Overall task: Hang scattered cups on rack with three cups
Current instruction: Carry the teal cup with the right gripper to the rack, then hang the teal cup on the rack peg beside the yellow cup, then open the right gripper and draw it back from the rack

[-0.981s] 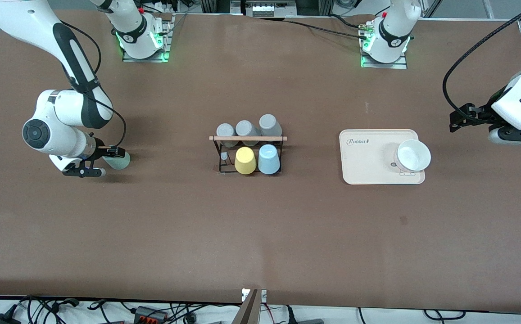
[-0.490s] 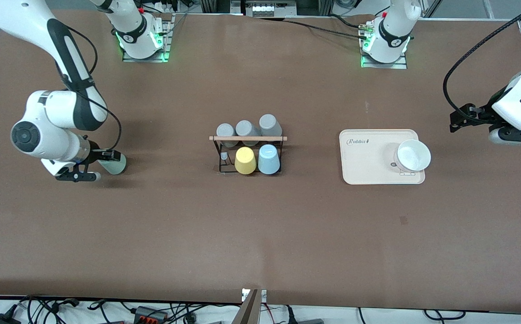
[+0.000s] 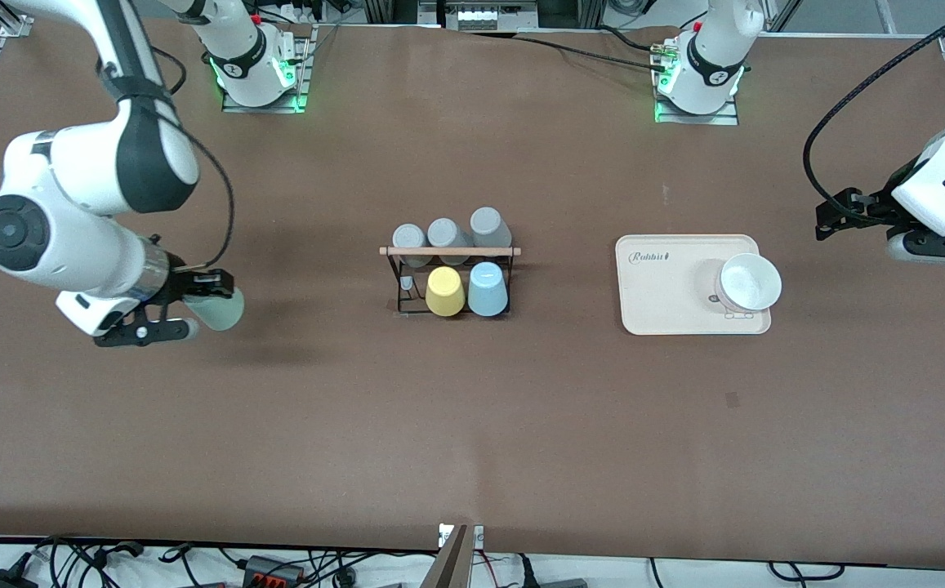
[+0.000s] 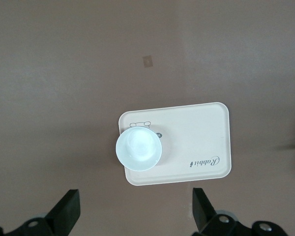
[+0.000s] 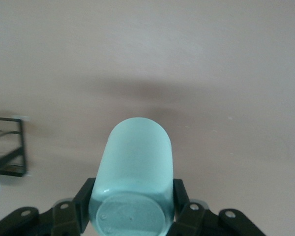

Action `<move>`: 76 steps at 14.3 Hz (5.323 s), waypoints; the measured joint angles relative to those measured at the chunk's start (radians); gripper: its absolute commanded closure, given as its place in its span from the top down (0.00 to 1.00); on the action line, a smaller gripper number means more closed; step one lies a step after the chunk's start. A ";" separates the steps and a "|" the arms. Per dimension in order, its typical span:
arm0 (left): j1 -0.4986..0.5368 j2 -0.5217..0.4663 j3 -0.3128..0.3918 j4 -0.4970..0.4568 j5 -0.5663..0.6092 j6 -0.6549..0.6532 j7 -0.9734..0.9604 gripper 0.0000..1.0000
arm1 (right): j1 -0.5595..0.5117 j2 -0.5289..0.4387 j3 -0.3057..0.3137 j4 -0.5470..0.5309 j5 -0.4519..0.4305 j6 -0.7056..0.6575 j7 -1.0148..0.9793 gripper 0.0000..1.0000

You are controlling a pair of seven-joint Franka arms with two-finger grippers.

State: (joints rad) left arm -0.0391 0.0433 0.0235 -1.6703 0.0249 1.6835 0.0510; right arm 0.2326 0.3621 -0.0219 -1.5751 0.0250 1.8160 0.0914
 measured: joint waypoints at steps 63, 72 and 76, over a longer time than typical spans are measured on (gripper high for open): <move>0.010 0.018 0.001 0.054 0.000 -0.008 0.004 1.00 | 0.357 0.185 -0.197 0.384 0.109 -0.134 0.271 1.00; 0.013 0.010 0.006 0.071 0.000 -0.059 0.004 1.00 | 0.140 0.064 -0.296 0.387 0.109 -0.210 0.082 1.00; 0.012 0.010 0.006 0.071 0.000 -0.059 0.004 1.00 | -0.135 -0.002 -0.094 0.383 0.085 -0.221 -0.020 1.00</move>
State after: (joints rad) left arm -0.0266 0.0529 0.0291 -1.5990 0.0246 1.6244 0.0549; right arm 0.0980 0.3602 -0.1157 -1.1919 0.1100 1.5947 0.0709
